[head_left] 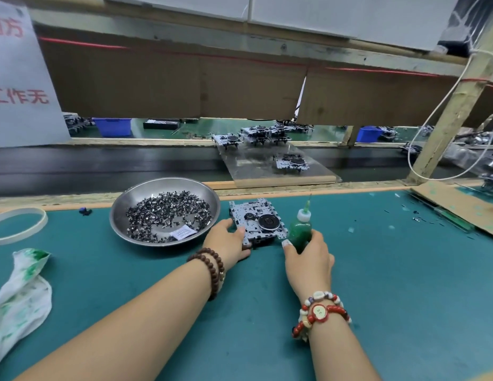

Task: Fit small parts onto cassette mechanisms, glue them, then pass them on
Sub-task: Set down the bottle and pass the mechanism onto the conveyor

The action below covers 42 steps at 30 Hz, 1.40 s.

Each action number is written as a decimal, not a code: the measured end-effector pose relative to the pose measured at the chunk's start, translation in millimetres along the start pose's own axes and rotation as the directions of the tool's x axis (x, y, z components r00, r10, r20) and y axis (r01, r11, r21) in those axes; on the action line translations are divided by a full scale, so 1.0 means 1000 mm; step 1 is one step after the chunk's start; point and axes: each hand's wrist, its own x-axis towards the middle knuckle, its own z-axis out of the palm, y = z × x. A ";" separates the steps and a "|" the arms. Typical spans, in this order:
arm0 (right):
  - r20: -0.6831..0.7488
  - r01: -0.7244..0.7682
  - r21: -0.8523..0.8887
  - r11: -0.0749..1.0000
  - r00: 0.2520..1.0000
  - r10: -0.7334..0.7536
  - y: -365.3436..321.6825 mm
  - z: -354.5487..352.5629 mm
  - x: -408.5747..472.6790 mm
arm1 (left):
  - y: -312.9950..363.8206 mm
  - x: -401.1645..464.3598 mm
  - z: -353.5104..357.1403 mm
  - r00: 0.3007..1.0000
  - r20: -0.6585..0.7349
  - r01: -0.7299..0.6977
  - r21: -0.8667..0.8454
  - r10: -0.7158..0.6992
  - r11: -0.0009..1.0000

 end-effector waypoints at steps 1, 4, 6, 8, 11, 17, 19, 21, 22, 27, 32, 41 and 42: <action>-0.003 0.002 0.006 1.000 1.000 -0.002 0.000 0.000 0.000 | 0.001 -0.006 -0.001 1.000 0.009 0.007 -0.011 -0.007 1.000; -0.040 0.003 0.069 0.998 0.999 0.000 -0.003 -0.001 -0.004 | 0.002 -0.030 -0.010 0.999 0.039 0.019 -0.014 -0.018 1.000; -0.130 0.038 0.149 0.988 0.991 -0.019 -0.009 -0.003 -0.009 | 0.001 -0.051 -0.026 0.999 0.032 -0.012 0.055 0.010 0.998; -0.275 0.178 0.227 0.958 0.955 -0.112 -0.016 -0.005 -0.015 | -0.001 -0.075 -0.046 0.994 0.038 -0.108 0.192 0.103 0.975; -0.525 0.614 0.174 0.770 0.719 -0.455 -0.031 -0.004 -0.031 | -0.006 -0.109 -0.081 0.908 0.147 -0.393 0.622 0.393 0.677; -0.103 0.907 0.049 0.418 0.421 -0.901 -0.064 0.032 -0.082 | -0.003 -0.142 -0.143 0.787 0.120 -0.320 0.918 0.605 0.235; 0.132 0.922 0.023 0.386 0.380 -0.915 -0.072 0.048 -0.099 | 0.004 -0.146 -0.169 0.790 0.022 -0.117 0.986 0.613 0.115; 0.301 0.922 0.037 0.386 0.358 -0.884 -0.076 0.063 -0.112 | 0.011 -0.152 -0.195 0.832 -0.054 0.057 0.998 0.552 0.012; 0.370 0.914 0.067 0.399 0.349 -0.861 -0.079 0.068 -0.118 | 0.014 -0.156 -0.209 0.867 -0.072 0.101 0.994 0.492 -0.033; 0.553 0.820 0.152 0.551 0.392 -0.736 -0.087 0.081 -0.138 | 0.020 -0.174 -0.267 0.991 -0.094 0.082 0.990 -0.100 -0.119; 0.641 0.739 0.110 0.665 0.459 -0.616 -0.077 0.077 -0.139 | 0.017 -0.177 -0.288 0.939 -0.111 0.045 0.978 -0.326 -0.204; 0.597 0.665 0.067 0.744 0.571 -0.564 -0.079 0.074 -0.117 | 0.020 -0.173 -0.301 0.905 -0.115 0.014 0.970 -0.409 -0.241; 0.560 0.650 0.076 0.757 0.600 -0.571 -0.083 0.076 -0.109 | 0.020 -0.172 -0.304 0.900 -0.113 0.008 0.970 -0.421 -0.244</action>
